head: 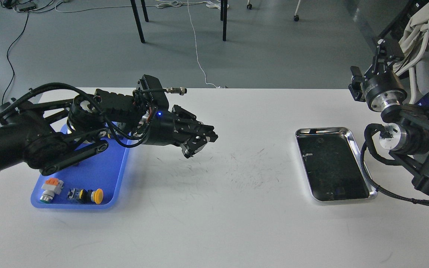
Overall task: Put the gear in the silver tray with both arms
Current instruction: 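Lift the black gear and carry it toward the silver tray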
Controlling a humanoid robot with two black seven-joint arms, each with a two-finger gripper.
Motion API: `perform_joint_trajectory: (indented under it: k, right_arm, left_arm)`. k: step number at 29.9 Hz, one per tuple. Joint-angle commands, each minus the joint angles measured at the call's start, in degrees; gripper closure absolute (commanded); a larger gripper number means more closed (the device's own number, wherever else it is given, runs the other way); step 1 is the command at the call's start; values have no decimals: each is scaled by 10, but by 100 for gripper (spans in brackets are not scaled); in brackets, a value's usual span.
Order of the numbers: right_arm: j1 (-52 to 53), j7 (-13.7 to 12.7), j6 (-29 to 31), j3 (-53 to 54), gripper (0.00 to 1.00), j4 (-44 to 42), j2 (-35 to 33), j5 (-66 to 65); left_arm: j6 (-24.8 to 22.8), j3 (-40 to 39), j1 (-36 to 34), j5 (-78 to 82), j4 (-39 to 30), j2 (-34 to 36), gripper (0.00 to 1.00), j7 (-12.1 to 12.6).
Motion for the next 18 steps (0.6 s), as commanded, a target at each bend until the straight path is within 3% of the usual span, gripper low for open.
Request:
perform_joint_trajectory:
  k: [1,11,18]
  right_arm:
    - [0,0,-4,1,4,-1,0,0]
    - [0,0,-3,8,4,-12,-1,0]
    - [-2,0,-3,8,4,-14,-3,0]
  left_arm:
    - [-3,15,1,-1,39,-51,89,0]
    - [-3,27,5,-3,132,-195,89,0]
    - [-2,29,18,-3,204,-239,89,0]
